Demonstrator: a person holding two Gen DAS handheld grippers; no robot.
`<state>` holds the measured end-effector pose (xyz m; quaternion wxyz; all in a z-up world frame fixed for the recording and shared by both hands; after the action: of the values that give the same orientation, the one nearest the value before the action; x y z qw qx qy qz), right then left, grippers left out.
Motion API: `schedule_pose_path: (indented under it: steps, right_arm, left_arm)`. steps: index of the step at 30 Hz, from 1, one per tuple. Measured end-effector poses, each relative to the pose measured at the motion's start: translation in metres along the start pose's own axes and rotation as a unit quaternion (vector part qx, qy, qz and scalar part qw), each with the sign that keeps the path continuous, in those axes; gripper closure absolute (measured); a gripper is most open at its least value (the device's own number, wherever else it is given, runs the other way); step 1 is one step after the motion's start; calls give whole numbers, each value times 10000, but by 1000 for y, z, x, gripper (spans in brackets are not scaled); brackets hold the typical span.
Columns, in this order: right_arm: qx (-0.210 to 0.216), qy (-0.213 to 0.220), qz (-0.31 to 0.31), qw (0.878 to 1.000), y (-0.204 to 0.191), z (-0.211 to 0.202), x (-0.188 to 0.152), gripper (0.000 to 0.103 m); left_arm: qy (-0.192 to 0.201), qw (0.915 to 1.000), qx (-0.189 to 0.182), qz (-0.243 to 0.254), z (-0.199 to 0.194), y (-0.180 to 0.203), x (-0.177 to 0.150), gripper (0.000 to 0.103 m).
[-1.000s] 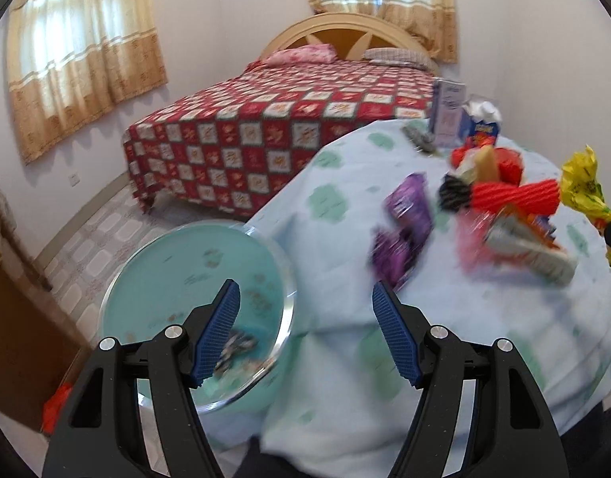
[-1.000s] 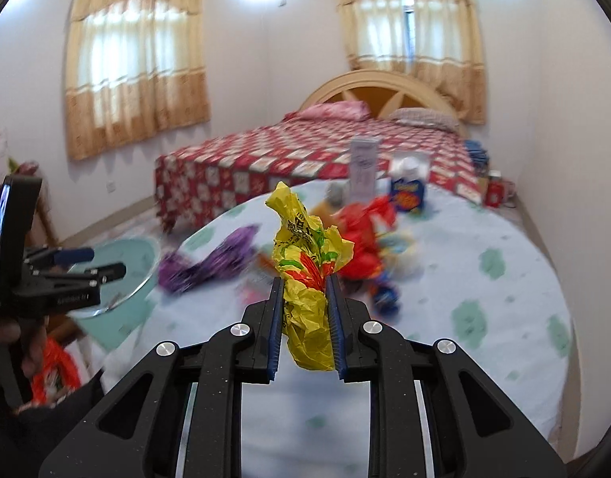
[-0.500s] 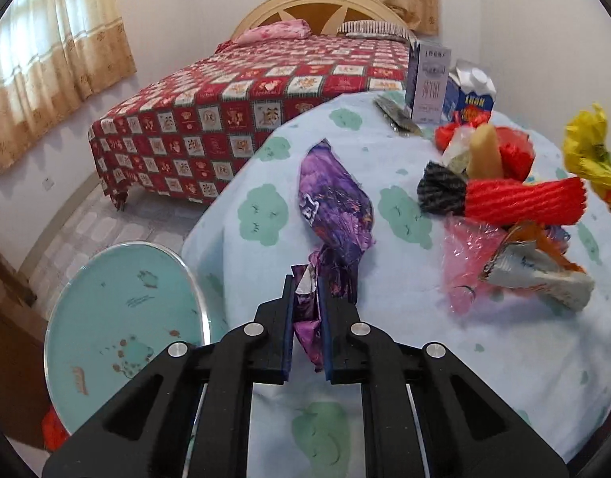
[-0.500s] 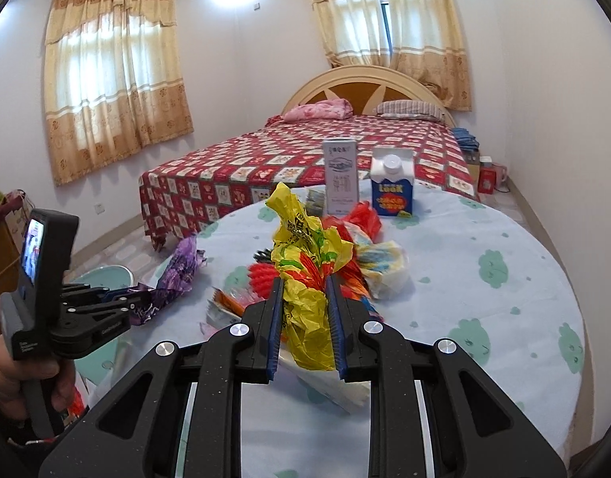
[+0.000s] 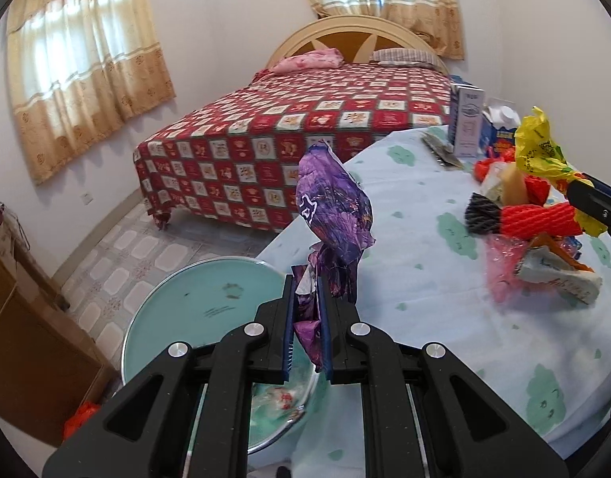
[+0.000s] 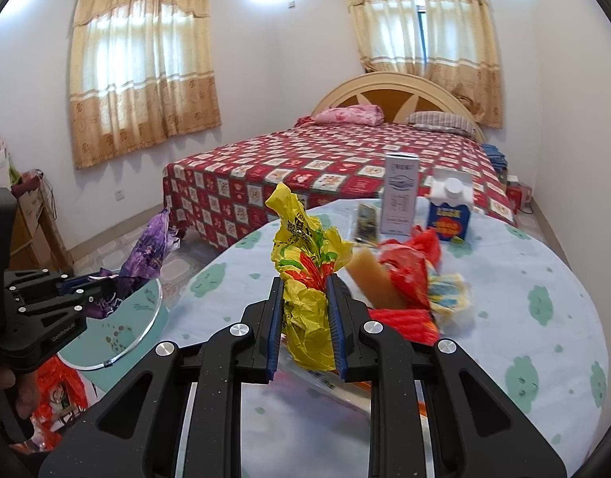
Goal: Collect trash
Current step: 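Carry the purple wrapper over the bin and open the left tool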
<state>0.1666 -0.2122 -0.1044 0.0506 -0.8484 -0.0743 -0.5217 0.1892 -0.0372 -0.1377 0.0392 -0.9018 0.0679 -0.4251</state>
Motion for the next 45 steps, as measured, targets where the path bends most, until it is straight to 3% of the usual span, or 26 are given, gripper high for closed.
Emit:
schedule_pose_path:
  steps: [45]
  right_arm:
    - [876,-304,-1074,9899,-142,70,8,81]
  left_arm:
    - [-286,9943,895,-506,-12,-133,-50,92]
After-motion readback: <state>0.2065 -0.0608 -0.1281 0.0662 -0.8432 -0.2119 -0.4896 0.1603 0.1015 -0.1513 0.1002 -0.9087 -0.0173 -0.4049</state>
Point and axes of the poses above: each gripper's, at about its wrist camera, not at the fingertips, and z roughly the way its jaws point, y to its right, x to its top, the point moved 10 cm from there along z, roughly the way its jaws point, and after that the axes turned 3 degrees about -z, right-handed, at the moved point
